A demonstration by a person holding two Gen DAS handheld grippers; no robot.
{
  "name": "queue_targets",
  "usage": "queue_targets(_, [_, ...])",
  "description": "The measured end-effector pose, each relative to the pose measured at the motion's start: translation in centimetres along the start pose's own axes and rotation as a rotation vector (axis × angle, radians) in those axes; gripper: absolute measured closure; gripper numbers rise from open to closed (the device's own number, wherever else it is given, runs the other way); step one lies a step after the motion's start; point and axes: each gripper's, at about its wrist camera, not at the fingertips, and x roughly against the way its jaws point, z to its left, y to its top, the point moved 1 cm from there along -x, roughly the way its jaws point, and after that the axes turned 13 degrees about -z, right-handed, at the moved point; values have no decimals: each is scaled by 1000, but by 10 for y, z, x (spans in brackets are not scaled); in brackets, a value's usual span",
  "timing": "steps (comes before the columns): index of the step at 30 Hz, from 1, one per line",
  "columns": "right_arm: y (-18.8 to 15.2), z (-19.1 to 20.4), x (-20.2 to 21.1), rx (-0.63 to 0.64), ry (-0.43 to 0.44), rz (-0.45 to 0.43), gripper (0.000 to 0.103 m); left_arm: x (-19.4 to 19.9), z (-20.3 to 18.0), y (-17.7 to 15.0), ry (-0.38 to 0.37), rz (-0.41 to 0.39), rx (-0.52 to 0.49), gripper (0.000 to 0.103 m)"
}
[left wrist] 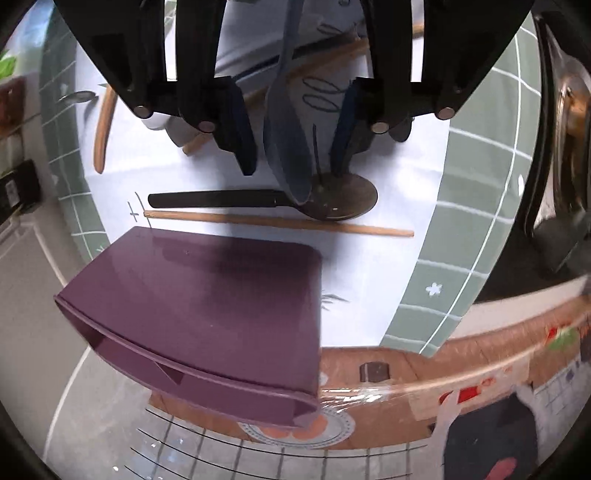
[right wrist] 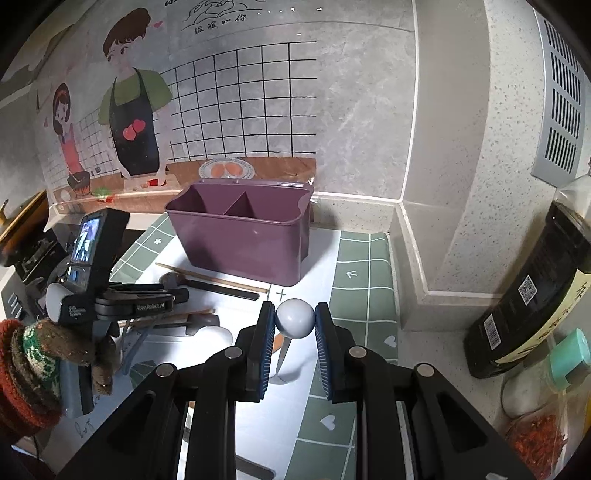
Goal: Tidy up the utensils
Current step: 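Carry the held utensils with both grippers above the purple caddy, then lower the utensils into the purple caddy and open both grippers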
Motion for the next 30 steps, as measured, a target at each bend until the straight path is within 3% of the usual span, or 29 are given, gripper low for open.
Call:
queue_targets(1, [1, 0, -1, -2, 0, 2, 83, 0, 1, 1, 3, -2, 2, 79])
queue_targets(2, [2, 1, -2, -2, 2, 2, 83, 1, 6, 2, -20, 8, 34, 91])
queue_targets(3, [3, 2, -2, -4, 5, 3, 83, 2, 9, 2, -40, 14, 55, 93])
queue_targets(7, [14, 1, 4, -36, 70, -3, 83, 49, 10, 1, -136, -76, 47, 93])
queue_targets(10, [23, -2, 6, -49, 91, -1, 83, 76, 19, 0, -260, -77, 143, 93])
queue_targets(13, [29, -3, 7, -62, 95, 7, 83, 101, 27, 3, -328, -102, 219, 93])
queue_targets(22, [34, 10, 14, -42, 113, -6, 83, 147, 12, 17, -331, -235, 133, 93])
queue_targets(26, [62, 10, 25, -55, 138, -60, 83, 183, -3, 56, -392, -347, 96, 93])
queue_targets(30, [138, 11, 47, -7, 118, -220, 83, 220, -25, 119, -487, -540, 44, 93])
